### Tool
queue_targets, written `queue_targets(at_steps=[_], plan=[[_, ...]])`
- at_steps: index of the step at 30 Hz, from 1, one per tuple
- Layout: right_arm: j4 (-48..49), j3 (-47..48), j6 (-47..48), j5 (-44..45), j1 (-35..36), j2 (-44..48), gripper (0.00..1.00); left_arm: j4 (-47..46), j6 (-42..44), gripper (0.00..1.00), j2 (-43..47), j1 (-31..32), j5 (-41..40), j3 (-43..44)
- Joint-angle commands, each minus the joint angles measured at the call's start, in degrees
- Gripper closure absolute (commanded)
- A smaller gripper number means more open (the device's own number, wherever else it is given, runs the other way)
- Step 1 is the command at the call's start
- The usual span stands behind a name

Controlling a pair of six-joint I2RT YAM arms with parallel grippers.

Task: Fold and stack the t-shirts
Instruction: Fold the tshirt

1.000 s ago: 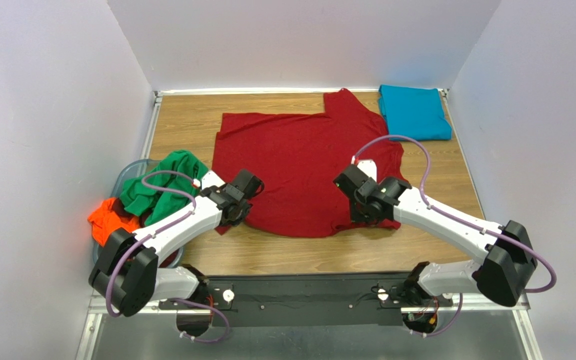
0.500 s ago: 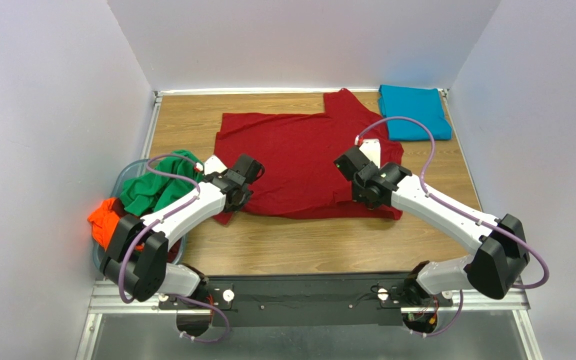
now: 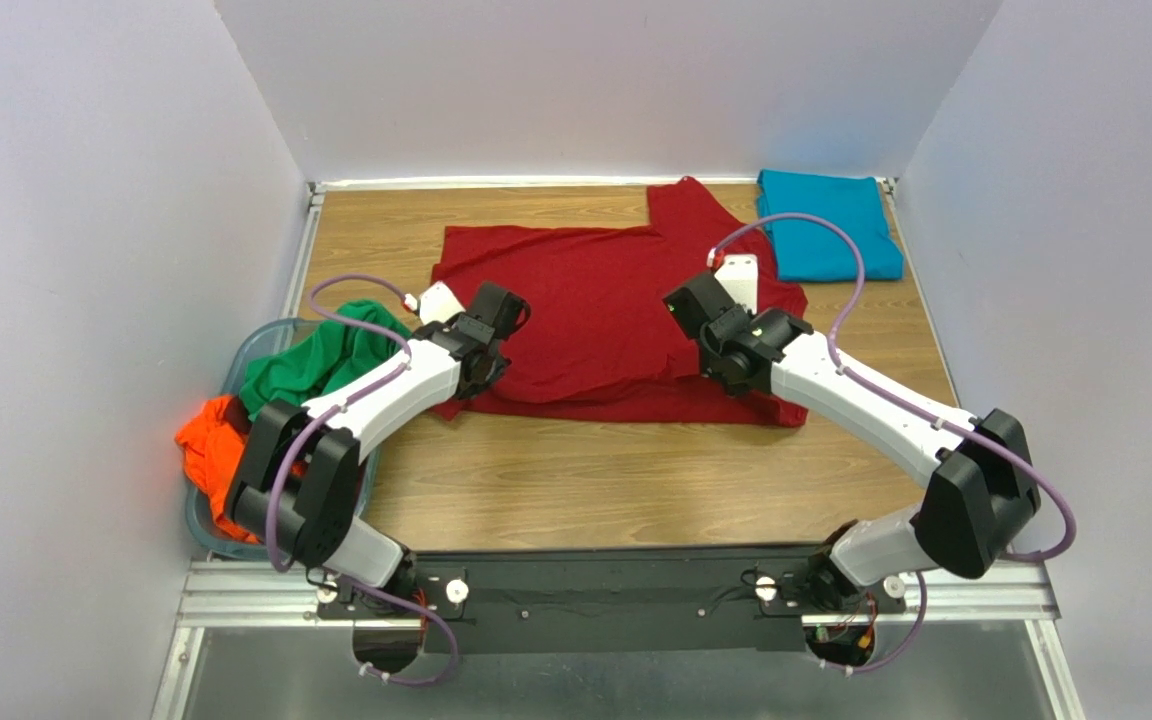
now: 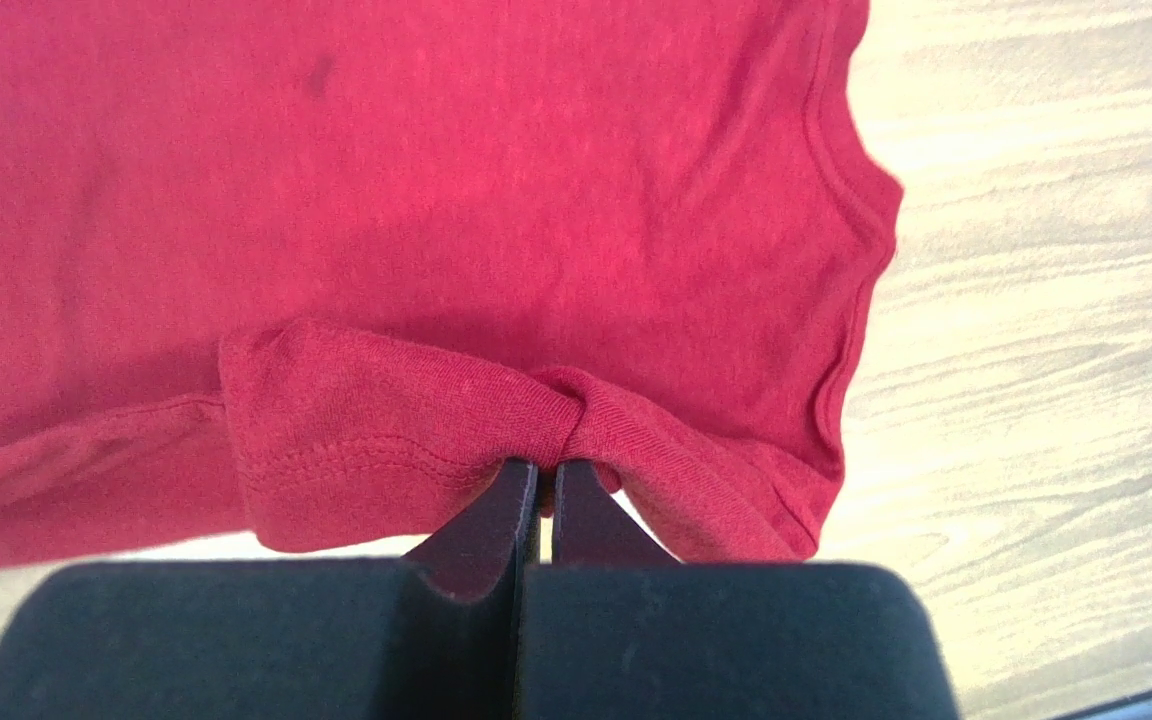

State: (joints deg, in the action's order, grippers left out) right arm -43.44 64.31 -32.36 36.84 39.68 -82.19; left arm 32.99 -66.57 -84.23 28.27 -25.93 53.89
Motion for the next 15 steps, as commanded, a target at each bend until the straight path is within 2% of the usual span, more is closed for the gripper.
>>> queue_targets(at_steps=[1, 10, 15], plan=[[2.7, 2.7, 0.8, 4.2, -1.0, -1.8, 0.99, -1.7, 3.3, 1.00, -2.3, -0.9, 0.3, 1.9], [4.2, 4.2, 2.7, 5.6, -2.2, -4.2, 0.99, -4.1, 6.6, 1.00, -4.5, -3.2, 1.7, 3.9], [7.1, 4.5, 7.1, 4.7, -3.3, -5.5, 0.99, -4.8, 8.7, 1.00, -6.6, -3.9, 2.5, 5.3]])
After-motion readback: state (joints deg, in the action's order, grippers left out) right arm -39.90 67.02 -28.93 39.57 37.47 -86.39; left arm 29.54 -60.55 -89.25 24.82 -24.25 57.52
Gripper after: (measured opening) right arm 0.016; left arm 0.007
